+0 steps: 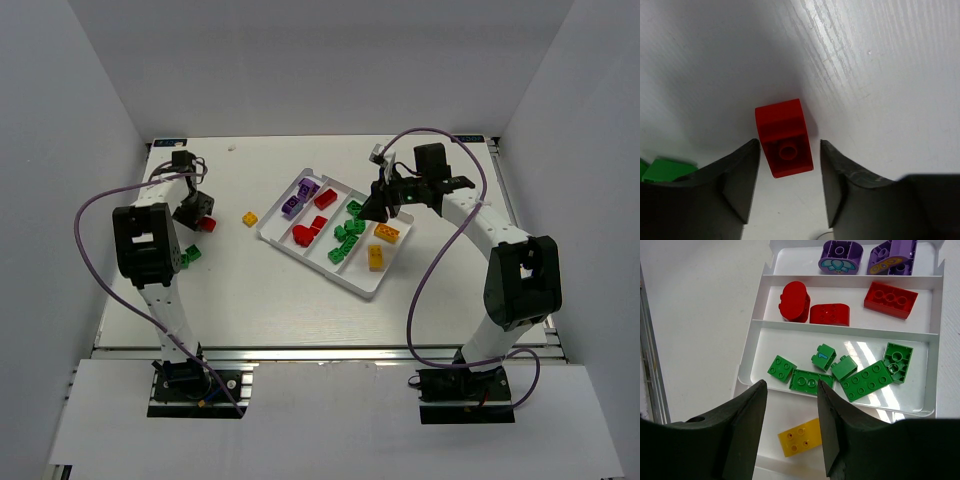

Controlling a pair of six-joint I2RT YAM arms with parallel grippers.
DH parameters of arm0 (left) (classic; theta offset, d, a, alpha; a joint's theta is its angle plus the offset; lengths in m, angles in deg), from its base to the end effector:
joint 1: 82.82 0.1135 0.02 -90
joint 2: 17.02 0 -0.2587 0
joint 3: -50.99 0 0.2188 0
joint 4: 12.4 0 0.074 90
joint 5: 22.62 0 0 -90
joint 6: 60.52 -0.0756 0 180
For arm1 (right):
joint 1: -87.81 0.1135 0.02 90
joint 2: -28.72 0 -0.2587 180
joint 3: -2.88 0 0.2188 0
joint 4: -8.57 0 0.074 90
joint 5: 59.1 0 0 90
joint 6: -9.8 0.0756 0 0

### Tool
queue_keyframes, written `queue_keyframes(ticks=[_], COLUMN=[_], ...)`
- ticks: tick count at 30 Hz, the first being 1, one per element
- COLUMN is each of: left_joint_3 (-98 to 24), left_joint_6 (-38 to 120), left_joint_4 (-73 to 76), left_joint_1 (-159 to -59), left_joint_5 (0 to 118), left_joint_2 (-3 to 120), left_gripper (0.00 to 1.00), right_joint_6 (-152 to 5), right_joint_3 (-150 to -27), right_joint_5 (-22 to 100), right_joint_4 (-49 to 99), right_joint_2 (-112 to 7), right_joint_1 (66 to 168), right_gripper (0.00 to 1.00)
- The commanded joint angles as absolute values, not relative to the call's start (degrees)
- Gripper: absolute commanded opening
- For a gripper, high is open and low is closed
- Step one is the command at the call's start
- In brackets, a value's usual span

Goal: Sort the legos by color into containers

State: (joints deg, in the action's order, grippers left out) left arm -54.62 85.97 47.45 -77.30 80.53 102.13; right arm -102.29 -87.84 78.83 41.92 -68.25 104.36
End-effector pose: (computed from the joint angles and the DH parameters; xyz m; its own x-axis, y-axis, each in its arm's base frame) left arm 0.3974 0.0557 0.1468 -0.3945 -0.8538 -0.3396 -0.8827 0.4548 -0.1180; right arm 0.3338 0.1577 0.2670 -0.2882 -0.3485 -0.8919 -0.9147 0.3759 0.1487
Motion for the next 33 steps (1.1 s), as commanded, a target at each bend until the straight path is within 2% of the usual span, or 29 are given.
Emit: queue_keyframes(ticks=[1,2,3,6,7,10,12,14,18,19,22,26,30,33], left_joint_3=[-55.7,-55.5,-55.1,-53.4,-52.9,-50.7,-49.6,-48.1,-43.6,-39.9,-31.9,-31.3,-38.6,-43.8], left_joint_6=[85.6,85.6,85.5,85.5,85.4,85.0,83.8,82.2,74.8,73.3,71.8,67.0,56.8,53.2], left_joint_4=[47.8,47.7,47.4,46.7,46.1,44.4,42.9,40.4,30.8,27.5,14.4,10.8,19.4,22.9], left_joint_1=[-77.0,-77.0,-77.0,-77.0,-77.0,-77.1,-77.4,-78.6,-81.8,-81.9,-84.7,-90.5,-99.5,-102.6], left_joint_5=[80.8,80.6,80.3,79.1,78.6,75.7,73.5,70.3,60.3,52.5,38.6,36.1,38.6,42.3], left_joint_2=[101.0,101.0,100.5,99.1,98.6,95.9,93.9,90.5,84.1,82.7,78.3,77.7,82.9,86.7], left_gripper=[0.59,0.56,0.48,0.39,0.34,0.25,0.16,0.12,0.11,0.10,0.01,0.00,0.00,0.00], right_joint_6=[-102.8,-102.8,-102.7,-102.6,-102.6,-102.6,-102.6,-102.5,-102.2,-102.1,-101.9,-101.8,-101.6,-101.6], right_joint_3=[-87.5,-87.6,-87.6,-87.7,-87.7,-87.8,-87.8,-87.9,-87.9,-87.9,-87.9,-87.9,-88.0,-87.9], right_joint_5=[79.0,78.9,78.9,79.0,79.0,79.1,79.2,79.2,79.4,79.5,79.9,80.0,80.1,79.9], right_joint_4=[40.6,40.6,40.6,40.6,40.6,40.6,40.6,40.6,40.1,40.1,40.0,40.1,40.1,40.2], right_joint_2=[-66.1,-66.2,-66.1,-66.2,-66.2,-66.3,-66.2,-66.3,-66.5,-66.4,-66.6,-66.6,-66.4,-65.9], right_joint_1=[104.2,104.2,104.2,104.2,104.1,104.2,104.1,104.1,104.1,104.2,104.2,104.2,104.2,104.2], right_gripper=[0.50,0.50,0.50,0.50,0.50,0.50,0.50,0.50,0.50,0.50,0.50,0.50,0.50,0.50])
